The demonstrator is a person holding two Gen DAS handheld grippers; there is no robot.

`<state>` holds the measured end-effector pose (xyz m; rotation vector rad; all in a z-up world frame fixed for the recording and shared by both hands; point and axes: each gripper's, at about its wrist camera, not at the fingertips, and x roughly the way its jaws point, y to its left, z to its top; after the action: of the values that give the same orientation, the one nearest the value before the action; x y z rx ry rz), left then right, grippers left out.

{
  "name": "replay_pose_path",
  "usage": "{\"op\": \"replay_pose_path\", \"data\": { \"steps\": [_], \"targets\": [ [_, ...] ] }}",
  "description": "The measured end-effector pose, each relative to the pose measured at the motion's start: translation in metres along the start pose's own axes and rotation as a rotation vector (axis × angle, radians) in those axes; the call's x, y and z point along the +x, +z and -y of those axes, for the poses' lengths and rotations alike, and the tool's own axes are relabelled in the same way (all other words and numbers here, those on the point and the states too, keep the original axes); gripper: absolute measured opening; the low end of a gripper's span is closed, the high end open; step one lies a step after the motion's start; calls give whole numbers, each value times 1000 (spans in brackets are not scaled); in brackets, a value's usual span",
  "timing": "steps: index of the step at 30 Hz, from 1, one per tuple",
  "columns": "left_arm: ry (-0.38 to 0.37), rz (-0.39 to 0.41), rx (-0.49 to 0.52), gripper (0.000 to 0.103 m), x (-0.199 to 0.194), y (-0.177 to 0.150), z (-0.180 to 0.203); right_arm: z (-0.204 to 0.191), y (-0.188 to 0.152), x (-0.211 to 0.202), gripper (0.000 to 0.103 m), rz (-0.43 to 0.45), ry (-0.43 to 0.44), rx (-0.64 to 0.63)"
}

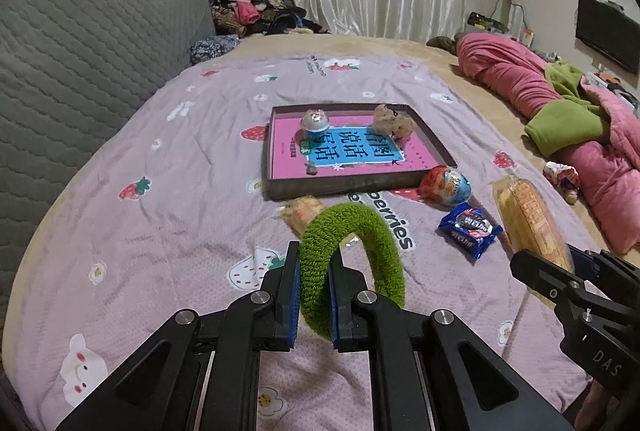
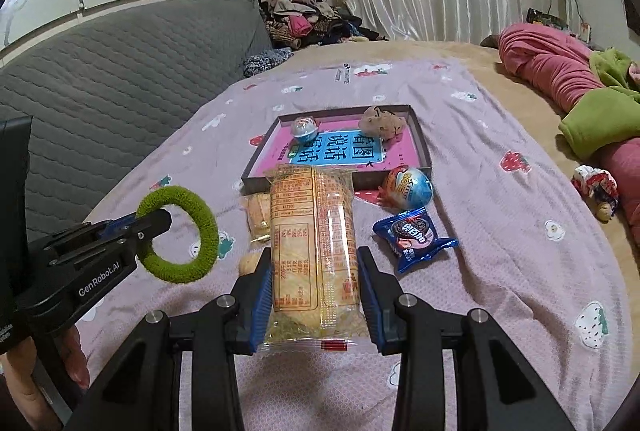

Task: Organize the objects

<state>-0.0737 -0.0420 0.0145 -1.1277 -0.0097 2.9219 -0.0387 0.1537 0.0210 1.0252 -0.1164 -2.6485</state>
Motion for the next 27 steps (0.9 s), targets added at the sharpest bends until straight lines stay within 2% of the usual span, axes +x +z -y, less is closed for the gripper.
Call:
{"op": "replay_pose_path", "data": {
  "steps": [13, 27],
  "targets": [
    [7, 33, 16, 11, -16, 4, 10, -1, 5, -15, 40, 40, 10, -8],
    [9, 72, 42, 11, -19, 33, 27, 4, 27, -21, 40, 80, 20, -39]
  ]
}}
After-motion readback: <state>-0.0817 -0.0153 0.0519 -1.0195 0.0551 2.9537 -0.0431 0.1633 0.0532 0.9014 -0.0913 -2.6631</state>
